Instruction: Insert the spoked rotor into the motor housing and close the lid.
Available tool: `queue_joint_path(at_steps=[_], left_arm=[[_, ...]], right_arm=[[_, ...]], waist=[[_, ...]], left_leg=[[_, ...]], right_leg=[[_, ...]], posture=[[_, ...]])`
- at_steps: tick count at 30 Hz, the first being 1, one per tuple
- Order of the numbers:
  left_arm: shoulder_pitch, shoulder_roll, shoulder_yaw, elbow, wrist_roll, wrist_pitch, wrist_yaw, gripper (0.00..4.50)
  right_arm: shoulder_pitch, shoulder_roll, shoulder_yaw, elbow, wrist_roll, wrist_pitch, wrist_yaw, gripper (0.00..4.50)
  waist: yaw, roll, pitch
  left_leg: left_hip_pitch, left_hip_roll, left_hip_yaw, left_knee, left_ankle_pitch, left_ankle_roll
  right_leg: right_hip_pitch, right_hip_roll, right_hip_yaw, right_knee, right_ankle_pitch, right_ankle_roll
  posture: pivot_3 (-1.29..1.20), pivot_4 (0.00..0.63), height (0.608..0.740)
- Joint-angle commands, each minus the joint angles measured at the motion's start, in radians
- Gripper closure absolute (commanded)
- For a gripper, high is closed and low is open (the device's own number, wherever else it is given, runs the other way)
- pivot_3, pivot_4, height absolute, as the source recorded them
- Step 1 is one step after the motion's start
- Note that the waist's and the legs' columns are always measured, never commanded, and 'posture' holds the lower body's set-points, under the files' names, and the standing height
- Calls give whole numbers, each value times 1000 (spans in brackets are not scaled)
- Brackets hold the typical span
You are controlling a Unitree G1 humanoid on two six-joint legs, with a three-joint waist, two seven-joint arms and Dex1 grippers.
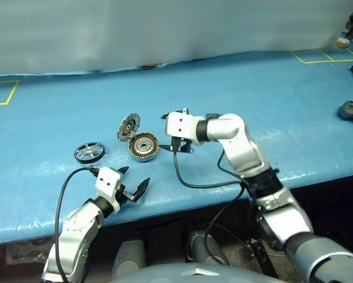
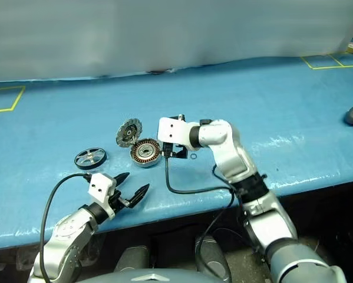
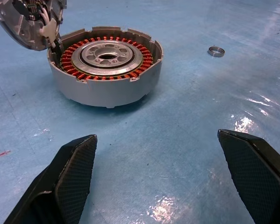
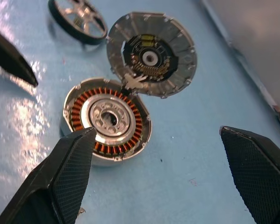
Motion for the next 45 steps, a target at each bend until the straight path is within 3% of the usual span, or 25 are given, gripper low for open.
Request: queue_joint_path(at_steps=[1, 9, 15, 23, 36, 45], left_arm=[[-6, 9, 9, -6, -8, -14, -11, 0], [-10, 23, 17, 1, -16, -19, -31, 0], [-30, 27, 16, 4, -19, -4, -39, 0], [-8, 36, 16, -18, -17, 10, -44, 0], [-6, 47, 19, -25, -22, 10, -43, 0], [-4, 49, 19, -35, -26, 18, -44, 0]], right_arm=[[99, 91, -94, -164, 57, 130, -165, 36], [316, 262, -184, -315, 138, 234, -446, 36], [407, 284, -175, -324, 177, 163, -580, 36], [511, 258, -148, -338, 258, 123, -619, 36], [534, 111, -185, -323, 429, 69, -518, 36], [560, 110, -189, -290, 422, 73, -602, 36]], waist=[[1, 0, 0], [0, -1, -1], [-1, -1, -1], [-4, -2, -1], [-2, -2, -1], [-2, -2, -1]], left_leg=[[0, 0, 0, 0, 1, -3], [-1, -1, 2, 1, 3, -5], [-1, -1, 2, -1, 3, -5], [-1, 0, 2, -2, 3, -5], [-1, 0, 2, -2, 3, -5], [-2, 0, 2, -2, 3, -5]], right_leg=[[0, 0, 0, 0, 0, 0], [0, -2, 2, -1, -2, -3], [-1, -2, 1, -1, -3, -4], [-1, -2, 2, -2, -3, -4], [-1, -2, 1, -3, -4, -5], [-1, -2, 2, -3, -4, -5]], posture=[[0, 150, 740], [0, 150, 740], [0, 150, 740], [0, 150, 740], [0, 150, 740], [0, 150, 740]])
